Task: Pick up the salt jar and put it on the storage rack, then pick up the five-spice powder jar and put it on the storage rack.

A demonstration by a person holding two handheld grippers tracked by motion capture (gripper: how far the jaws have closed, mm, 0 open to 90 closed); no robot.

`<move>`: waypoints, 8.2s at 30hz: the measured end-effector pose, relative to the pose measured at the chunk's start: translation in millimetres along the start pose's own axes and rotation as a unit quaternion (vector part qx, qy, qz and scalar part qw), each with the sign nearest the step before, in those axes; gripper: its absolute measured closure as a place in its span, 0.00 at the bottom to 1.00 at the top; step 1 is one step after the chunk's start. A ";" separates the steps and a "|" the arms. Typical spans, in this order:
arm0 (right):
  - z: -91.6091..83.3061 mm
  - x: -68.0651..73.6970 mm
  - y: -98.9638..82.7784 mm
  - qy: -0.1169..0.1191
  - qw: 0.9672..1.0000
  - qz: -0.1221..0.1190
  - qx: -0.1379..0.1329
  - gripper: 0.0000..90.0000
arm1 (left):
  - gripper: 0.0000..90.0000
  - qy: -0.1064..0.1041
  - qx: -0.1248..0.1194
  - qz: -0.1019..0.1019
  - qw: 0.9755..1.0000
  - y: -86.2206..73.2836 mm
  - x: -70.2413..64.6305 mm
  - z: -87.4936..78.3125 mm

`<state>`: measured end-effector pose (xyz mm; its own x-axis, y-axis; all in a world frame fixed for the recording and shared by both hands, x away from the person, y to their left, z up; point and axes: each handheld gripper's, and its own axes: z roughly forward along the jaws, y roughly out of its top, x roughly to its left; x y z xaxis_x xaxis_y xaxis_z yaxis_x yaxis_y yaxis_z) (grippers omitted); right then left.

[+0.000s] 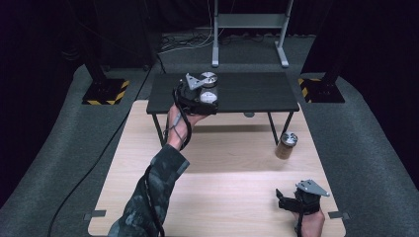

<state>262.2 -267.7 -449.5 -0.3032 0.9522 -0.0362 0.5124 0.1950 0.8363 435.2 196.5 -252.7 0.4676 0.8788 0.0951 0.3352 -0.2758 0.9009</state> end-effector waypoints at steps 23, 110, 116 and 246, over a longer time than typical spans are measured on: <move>0.8 3.8 1.6 -0.009 1.000 -0.001 0.004 0.00 | 0.00 0.010 0.133 -0.043 0.990 -211.4 12.3 -51.7; 75.8 -20.2 76.9 -0.050 0.998 0.023 -0.042 0.00 | 0.01 0.015 0.155 -0.059 0.986 -233.5 24.9 -56.9; 90.1 -26.4 81.9 -0.046 0.997 0.035 -0.049 0.00 | 0.01 0.016 0.155 -0.059 0.986 -233.5 24.5 -56.9; 29.1 -8.0 144.9 0.013 0.991 -0.042 -0.125 0.33 | 0.02 0.014 0.154 -0.062 0.986 -233.8 25.4 -57.2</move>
<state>362.2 -240.3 -343.9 -0.3582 0.9282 -0.1007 0.2706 0.2064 0.9403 321.9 305.6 -436.6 0.3870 0.9221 0.0082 0.6231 -0.2681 0.7348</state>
